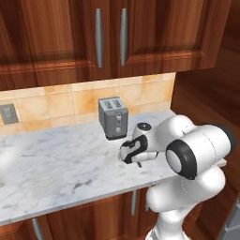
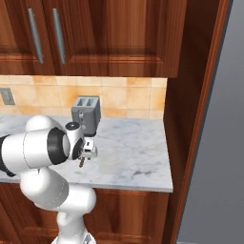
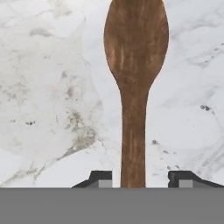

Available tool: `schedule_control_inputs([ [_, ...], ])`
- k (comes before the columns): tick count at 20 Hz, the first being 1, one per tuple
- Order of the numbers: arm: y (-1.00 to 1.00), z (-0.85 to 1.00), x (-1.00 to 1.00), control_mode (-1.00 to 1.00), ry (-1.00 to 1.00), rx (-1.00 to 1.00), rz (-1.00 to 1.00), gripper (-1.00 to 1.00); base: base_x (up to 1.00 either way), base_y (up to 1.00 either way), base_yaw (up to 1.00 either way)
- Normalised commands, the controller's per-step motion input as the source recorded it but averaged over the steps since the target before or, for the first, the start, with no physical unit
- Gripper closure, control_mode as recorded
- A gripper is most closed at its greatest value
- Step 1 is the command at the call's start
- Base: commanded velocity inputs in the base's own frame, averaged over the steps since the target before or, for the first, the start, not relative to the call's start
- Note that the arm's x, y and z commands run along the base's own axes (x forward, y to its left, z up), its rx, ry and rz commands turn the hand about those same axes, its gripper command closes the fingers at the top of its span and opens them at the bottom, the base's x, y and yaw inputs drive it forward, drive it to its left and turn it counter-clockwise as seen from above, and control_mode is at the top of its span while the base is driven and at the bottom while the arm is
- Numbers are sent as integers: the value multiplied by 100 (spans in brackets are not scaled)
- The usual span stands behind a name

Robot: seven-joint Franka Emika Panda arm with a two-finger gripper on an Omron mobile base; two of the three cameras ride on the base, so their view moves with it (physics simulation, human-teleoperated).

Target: Take the fork and place it on the left side of the plate. Then take the spoon and place it on the right side of the plate. Make sure they're directly next to the plate.

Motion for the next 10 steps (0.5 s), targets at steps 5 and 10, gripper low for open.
schedule_control_inputs([
  [5,25,-16,-13,-100,-2,0,28,100,0,0,0],
  [10,42,-19,-11,-100,0,0,21,100,0,0,0],
])
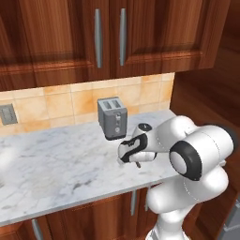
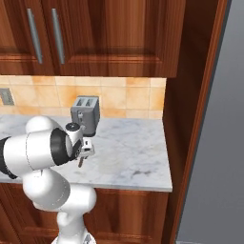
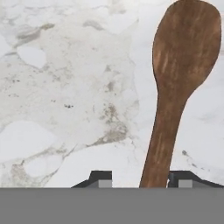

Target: Take the fork and place it on the left side of the plate. Then take the spoon and place it on the right side of the plate. Make sure they're directly next to the plate.

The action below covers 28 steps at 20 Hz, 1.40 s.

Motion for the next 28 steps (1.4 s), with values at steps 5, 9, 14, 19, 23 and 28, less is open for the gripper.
schedule_control_inputs([
  [5,14,-6,-5,-100,2,-2,3,100,0,0,0],
  [9,-35,-7,0,-100,4,0,-10,100,0,0,0],
  [14,-19,4,-15,-100,1,0,-6,100,0,0,0],
  [19,-4,48,-81,-100,-5,0,-2,100,0,0,0],
  [23,0,90,-67,-100,-3,0,0,100,0,0,0],
  [28,-3,73,-70,-100,0,2,-1,100,0,0,0],
])
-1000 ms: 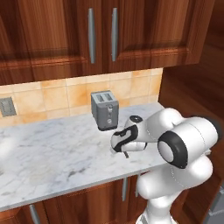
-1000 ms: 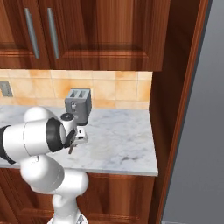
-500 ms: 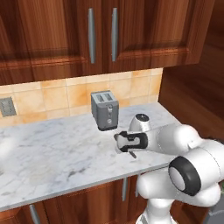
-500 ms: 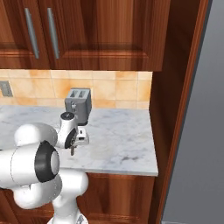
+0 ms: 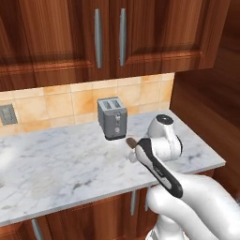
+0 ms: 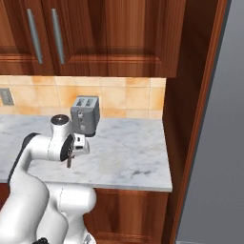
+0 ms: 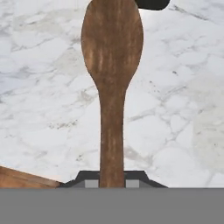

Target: Take the fork and place it on the left side of the plate. Then take the spoon and place it on the right side of the plate. Make sure they're directly next to the plate.

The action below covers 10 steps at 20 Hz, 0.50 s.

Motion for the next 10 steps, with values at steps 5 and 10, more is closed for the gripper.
schedule_control_inputs([
  [5,-6,94,-79,-100,-6,1,0,100,0,0,0],
  [10,-8,100,-69,-100,-3,0,-1,100,0,0,0],
])
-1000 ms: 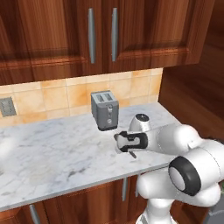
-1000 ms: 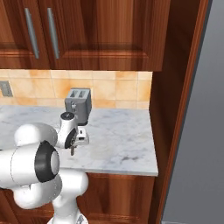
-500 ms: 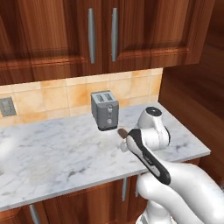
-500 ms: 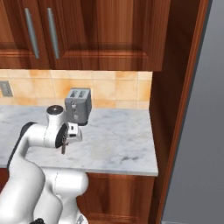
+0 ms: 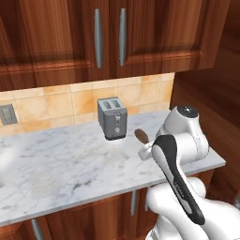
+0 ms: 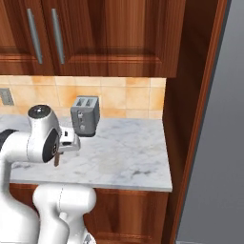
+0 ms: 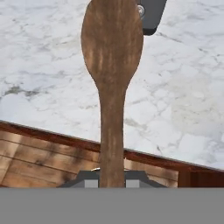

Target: Take the fork and place it on the left side of the plate. Then take the spoon and place it on the right side of the plate. Make sure they're directly next to the plate.

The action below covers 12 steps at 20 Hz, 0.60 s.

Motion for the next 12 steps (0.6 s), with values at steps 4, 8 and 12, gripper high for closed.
schedule_control_inputs([
  [4,-4,68,-53,-100,0,0,-2,100,0,0,0],
  [8,0,4,-56,-100,-2,0,0,100,0,0,0],
  [12,0,0,-62,100,-10,0,0,100,-25,0,-1],
])
